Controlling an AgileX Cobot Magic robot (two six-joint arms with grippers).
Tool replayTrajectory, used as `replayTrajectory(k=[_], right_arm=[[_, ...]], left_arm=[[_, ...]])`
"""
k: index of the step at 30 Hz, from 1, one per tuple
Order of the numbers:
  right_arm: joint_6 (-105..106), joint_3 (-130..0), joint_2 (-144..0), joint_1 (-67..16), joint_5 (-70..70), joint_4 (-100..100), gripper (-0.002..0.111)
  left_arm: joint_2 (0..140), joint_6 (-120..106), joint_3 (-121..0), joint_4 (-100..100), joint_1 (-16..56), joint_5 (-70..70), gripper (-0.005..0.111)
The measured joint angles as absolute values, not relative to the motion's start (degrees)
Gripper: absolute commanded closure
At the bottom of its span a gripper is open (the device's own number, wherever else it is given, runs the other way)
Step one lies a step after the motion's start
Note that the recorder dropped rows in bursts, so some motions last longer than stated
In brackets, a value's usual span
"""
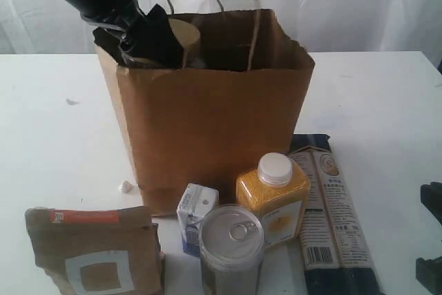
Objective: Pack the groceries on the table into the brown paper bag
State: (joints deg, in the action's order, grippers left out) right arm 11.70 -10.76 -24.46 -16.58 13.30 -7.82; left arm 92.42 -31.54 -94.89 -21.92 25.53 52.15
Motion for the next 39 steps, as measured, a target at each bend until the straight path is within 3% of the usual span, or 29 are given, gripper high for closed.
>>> replayTrajectory(k=[2, 17, 30, 39], right_arm=[[11.7, -10.8, -24.5, -16.6, 13.3, -7.8, 0.103], [11.7, -10.8, -24.5, -16.6, 13.3, -7.8, 0.103], [11.7, -10.8, -24.5, -16.6, 13.3, -7.8, 0.103], [11.7, -10.8, -24.5, -16.6, 13.3, -7.8, 0.103]], left_arm=[[93.0, -30.4, -94.9, -21.6, 25.5, 52.5, 0.031], [93.2, -29.1, -94.9, -21.4, 25.5, 53.1, 0.031], [93.2, -29.0, -93.8, -21.2, 25.5, 49.1, 0.001], [93.2, -29.0, -92.5, -20.9, 25.5, 49.4, 0.001]])
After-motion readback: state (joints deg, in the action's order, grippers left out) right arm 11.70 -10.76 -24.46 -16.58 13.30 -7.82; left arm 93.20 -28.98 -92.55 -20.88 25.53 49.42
